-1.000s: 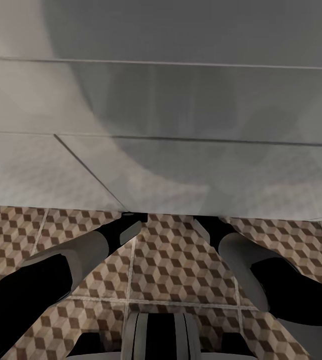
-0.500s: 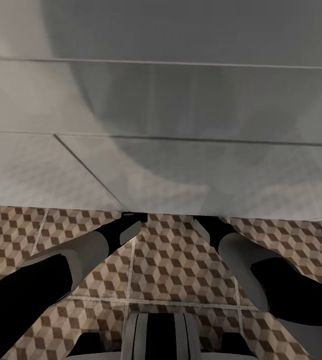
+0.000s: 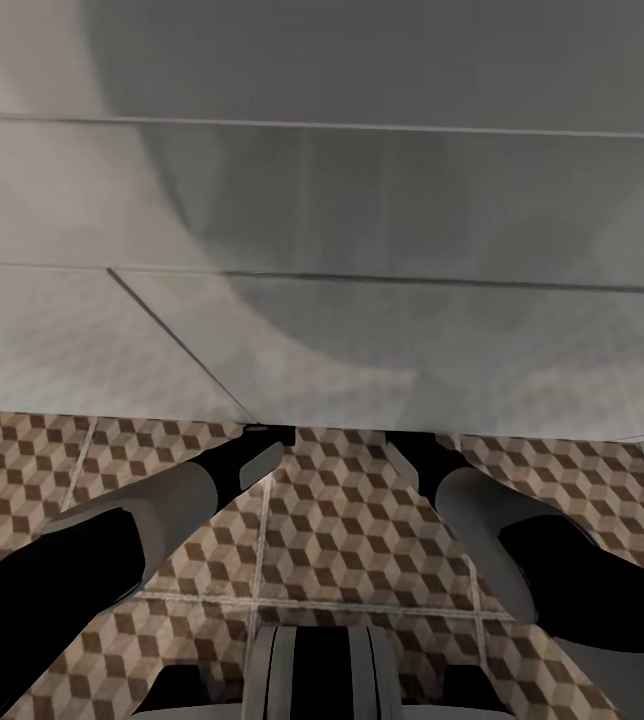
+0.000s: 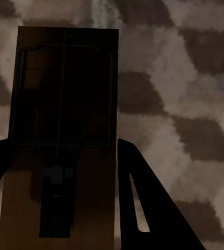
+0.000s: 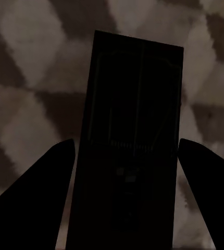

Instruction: Take the four mousetraps from the cabinet in the bathroom and place them on the bathroom floor. Make sure all four end up on the same floor surface, and ensure that at least two of them are either under or directly next to the same bathroom sink.

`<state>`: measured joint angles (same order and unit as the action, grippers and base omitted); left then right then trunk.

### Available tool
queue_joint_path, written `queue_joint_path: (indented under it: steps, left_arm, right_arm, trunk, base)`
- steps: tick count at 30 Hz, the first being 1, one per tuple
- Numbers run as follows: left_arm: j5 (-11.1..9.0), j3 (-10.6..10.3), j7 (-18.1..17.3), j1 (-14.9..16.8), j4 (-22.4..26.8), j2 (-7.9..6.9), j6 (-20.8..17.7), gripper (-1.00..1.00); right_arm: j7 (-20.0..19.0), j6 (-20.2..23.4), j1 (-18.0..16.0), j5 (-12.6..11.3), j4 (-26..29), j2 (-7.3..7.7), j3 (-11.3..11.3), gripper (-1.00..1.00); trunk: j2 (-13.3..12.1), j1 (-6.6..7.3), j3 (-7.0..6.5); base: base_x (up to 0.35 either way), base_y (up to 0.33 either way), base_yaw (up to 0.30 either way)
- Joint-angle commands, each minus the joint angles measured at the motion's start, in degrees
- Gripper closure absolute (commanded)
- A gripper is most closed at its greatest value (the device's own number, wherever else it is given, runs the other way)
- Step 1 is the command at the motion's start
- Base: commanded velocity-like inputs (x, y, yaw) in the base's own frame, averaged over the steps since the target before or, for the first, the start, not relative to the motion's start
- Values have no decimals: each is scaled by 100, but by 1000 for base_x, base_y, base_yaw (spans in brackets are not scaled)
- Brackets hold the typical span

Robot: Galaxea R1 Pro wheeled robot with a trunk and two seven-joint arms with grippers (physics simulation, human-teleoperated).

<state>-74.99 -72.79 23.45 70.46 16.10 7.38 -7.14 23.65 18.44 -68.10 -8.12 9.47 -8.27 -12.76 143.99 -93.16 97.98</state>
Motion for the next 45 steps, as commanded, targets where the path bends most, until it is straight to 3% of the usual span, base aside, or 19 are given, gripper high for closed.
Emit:
queue_joint_path:
  steps: [1, 27, 28, 45]
  left_arm:
    - [4, -34, 35, 4, 13, -1, -31, 100]
    - [11, -42, 19, 3, 24, 13, -25, 100]
    - [13, -42, 19, 3, 24, 13, -25, 100]
    - [19, -42, 19, 3, 25, 14, -16, 100]
  right_arm:
    - [33, 35, -1, -58, -6, 3, -51, 100]
    - [29, 22, -1, -59, -33, 6, -42, 100]
    - [27, 21, -1, -59, -33, 8, -42, -100]
    - [27, 7, -1, -61, -32, 3, -37, -100]
  trunk:
    - [1, 1, 3]
    - [1, 1, 3]
    - [1, 1, 3]
    - [1, 1, 3]
  base:
    - [0, 0, 0]
    - [0, 0, 0]
    - [0, 0, 0]
    - [0, 0, 0]
